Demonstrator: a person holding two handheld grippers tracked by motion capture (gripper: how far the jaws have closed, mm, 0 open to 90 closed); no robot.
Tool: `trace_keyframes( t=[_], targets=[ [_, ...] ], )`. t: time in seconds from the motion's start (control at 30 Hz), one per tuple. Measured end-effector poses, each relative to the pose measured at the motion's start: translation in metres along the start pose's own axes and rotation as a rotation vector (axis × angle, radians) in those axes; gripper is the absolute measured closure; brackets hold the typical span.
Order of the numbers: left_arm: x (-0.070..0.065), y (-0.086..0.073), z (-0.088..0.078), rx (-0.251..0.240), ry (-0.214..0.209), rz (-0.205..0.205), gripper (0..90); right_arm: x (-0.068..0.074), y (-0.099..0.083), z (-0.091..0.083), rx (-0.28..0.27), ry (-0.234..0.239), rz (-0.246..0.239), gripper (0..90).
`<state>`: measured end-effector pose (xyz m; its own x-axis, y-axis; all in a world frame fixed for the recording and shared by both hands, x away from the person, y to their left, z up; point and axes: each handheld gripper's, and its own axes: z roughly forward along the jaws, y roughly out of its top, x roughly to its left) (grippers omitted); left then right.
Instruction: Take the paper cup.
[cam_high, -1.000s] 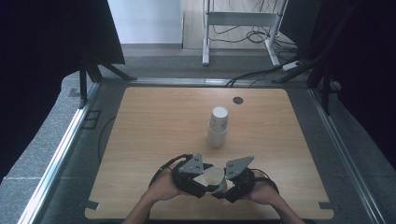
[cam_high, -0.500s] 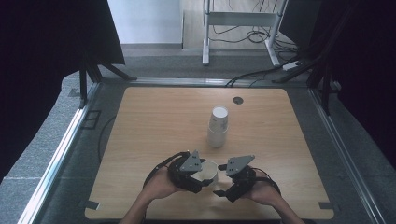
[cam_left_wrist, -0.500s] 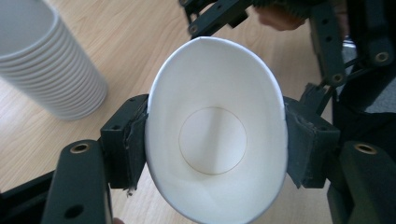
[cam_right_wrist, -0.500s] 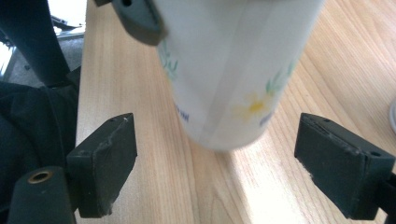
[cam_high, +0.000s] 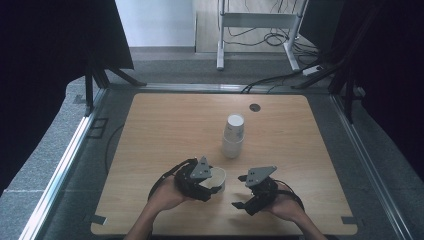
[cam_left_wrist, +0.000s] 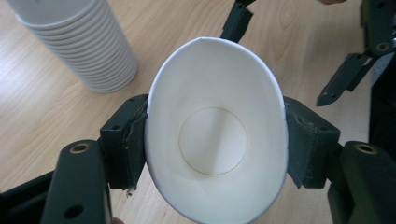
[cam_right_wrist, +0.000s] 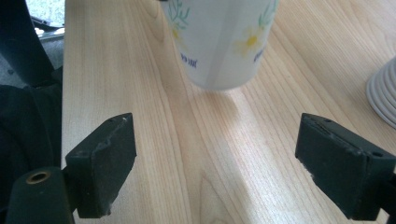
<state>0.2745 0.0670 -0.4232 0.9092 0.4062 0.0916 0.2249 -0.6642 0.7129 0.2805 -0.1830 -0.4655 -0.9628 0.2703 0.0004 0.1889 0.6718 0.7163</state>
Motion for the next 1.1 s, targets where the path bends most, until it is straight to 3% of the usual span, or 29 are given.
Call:
trace_keyframes(
  t=[0.77,1.1],
  targets=[
    [0.022,-0.013,-0.016,0.018,0.112,-0.075,31.5,-0.002,-0.013,-0.002,0.007,-0.075,0.065,0.4],
    [0.036,-0.021,-0.022,0.050,0.158,-0.122,31.4,-0.004,-0.021,-0.007,-0.044,-0.129,0.110,0.0]
  ],
)
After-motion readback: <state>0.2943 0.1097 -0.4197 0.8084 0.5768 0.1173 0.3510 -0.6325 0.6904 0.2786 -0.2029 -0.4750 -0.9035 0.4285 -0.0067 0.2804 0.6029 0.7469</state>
